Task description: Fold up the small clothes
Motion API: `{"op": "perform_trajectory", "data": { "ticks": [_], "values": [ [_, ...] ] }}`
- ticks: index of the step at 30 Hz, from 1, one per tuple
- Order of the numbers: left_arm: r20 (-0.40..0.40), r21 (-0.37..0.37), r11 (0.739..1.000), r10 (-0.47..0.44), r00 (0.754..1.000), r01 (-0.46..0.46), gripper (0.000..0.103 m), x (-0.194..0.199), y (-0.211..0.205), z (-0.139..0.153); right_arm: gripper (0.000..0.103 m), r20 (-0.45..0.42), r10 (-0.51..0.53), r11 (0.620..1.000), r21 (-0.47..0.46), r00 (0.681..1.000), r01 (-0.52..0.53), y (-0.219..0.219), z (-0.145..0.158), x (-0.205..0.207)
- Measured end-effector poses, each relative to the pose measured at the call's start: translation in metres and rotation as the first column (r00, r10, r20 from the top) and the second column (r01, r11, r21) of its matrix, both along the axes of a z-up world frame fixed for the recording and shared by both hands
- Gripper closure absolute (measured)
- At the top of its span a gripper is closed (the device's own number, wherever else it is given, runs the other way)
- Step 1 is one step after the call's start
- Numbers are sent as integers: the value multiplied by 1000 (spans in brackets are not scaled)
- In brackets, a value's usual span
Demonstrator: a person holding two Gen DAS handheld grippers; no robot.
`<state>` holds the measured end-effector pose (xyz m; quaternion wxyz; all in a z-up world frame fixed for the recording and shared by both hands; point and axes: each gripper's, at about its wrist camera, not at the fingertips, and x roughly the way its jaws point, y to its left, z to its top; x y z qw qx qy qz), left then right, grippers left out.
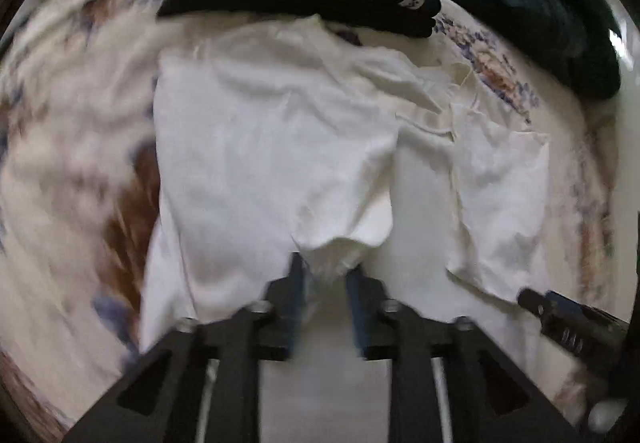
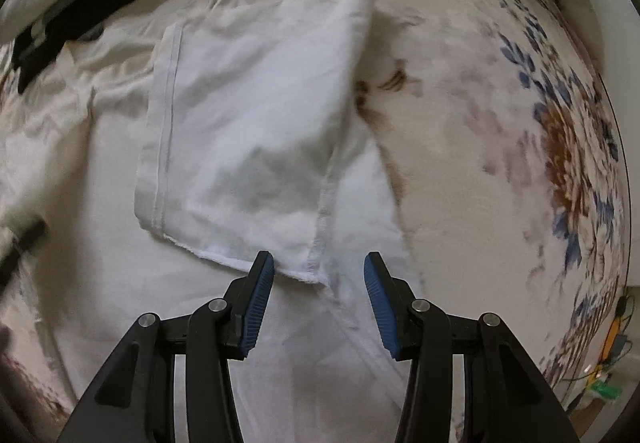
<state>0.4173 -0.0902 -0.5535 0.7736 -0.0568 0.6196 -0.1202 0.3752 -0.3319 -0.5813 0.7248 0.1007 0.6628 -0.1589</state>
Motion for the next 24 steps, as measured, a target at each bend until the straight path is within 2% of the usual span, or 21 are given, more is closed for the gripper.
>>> {"op": "perform_trajectory", "data": {
  "ticks": [1,2,3,5,8,11,14,15,16,17,18,21,24],
  "values": [
    [-1,-3,1000,21,1000,-21,59,-4,7,2,53,10,-5,1000,12,1000,5,-2,7,2],
    [1,-10,999,48,999,-48,41,-10,16,5,51,25,-3,1000,31,1000,2,-3,14,5],
    [2,-30,995,94,996,-94,28,-18,29,11,49,45,-1,998,60,999,-2,-4,20,10],
    [14,-53,981,185,983,-184,27,-17,56,19,42,89,11,989,144,996,-24,0,34,29],
    [38,-32,958,286,957,-285,27,-16,88,27,42,132,44,952,296,990,-82,14,37,73],
    [40,11,942,335,941,-335,27,-5,107,21,41,112,77,919,378,991,-114,41,18,122],
    [42,56,925,374,927,-375,27,13,114,13,42,54,139,897,416,989,-149,68,-10,161],
    [49,70,920,382,923,-385,27,16,117,11,44,24,154,892,427,988,-149,77,-21,169],
    [51,79,918,385,921,-388,27,19,118,9,63,15,155,887,437,988,-146,78,-28,171],
    [49,80,919,384,922,-386,27,25,115,7,99,13,162,893,423,987,-152,83,-30,173],
    [50,76,922,377,925,-380,27,30,114,5,102,16,162,907,391,987,-156,81,-30,174],
    [53,78,934,345,937,-348,27,41,103,1,102,88,121,937,318,989,-143,75,-10,168],
    [40,90,946,310,950,-312,27,52,91,-7,102,74,77,960,263,994,-94,59,-1,165]
  ]
}}
